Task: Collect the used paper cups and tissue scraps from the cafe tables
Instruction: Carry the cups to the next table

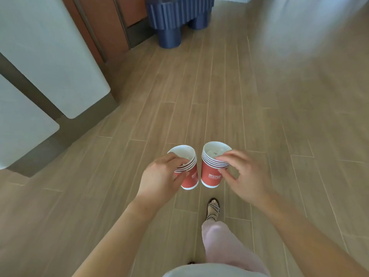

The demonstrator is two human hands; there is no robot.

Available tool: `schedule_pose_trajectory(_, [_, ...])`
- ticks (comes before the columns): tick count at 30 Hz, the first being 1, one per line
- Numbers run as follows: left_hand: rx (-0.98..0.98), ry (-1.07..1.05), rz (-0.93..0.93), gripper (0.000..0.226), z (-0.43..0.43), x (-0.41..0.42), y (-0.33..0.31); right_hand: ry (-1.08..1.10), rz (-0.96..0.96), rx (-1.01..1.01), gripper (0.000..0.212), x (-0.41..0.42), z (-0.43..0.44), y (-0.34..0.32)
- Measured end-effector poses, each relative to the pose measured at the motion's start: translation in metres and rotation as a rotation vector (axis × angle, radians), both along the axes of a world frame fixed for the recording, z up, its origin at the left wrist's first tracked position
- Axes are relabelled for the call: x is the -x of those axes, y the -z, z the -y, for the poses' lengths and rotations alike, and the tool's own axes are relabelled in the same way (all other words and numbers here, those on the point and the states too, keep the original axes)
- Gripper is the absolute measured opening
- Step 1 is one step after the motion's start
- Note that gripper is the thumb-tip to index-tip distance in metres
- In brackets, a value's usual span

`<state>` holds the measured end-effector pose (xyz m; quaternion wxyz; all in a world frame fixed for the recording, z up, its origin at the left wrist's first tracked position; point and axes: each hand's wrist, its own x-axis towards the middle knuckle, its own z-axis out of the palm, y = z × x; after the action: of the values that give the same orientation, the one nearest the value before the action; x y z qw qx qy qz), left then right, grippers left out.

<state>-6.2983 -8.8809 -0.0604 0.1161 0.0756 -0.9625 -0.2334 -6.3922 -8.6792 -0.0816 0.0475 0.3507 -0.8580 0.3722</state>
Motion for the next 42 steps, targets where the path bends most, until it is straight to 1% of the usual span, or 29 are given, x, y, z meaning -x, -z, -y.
schedule_pose_trajectory(6, [-0.063,0.068,0.060,0.033,0.036,0.151,0.020,0.056,0.014,-0.027,0.029,0.137,0.035,0.024])
schedule_pose_trajectory(9, [-0.046,0.116,0.090,0.032,0.050,0.234,0.022,0.053,0.002,-0.053,0.036,0.210,0.047,0.031])
schedule_pose_trajectory(13, [-0.048,0.170,0.091,0.029,0.067,0.326,0.019,0.035,-0.048,-0.079,0.039,0.297,0.061,0.033])
schedule_pose_trajectory(17, [-0.097,0.130,0.090,0.028,0.092,0.393,0.023,0.044,-0.047,-0.077,0.036,0.370,0.090,0.030])
schedule_pose_trajectory(23, [-0.130,0.022,0.070,0.031,0.156,0.492,0.031,0.031,0.054,-0.058,0.031,0.474,0.154,0.027])
schedule_pose_trajectory(29, [-0.188,-0.069,0.003,0.031,0.240,0.612,0.032,-0.053,0.010,-0.103,0.032,0.598,0.255,0.018])
schedule_pose_trajectory(35, [-0.138,-0.030,-0.036,0.031,0.327,0.745,0.003,-0.015,-0.010,-0.072,0.030,0.723,0.334,-0.004])
schedule_pose_trajectory(42, [-0.138,0.023,-0.016,0.032,0.377,0.878,-0.001,0.099,-0.001,-0.014,0.028,0.846,0.379,-0.005])
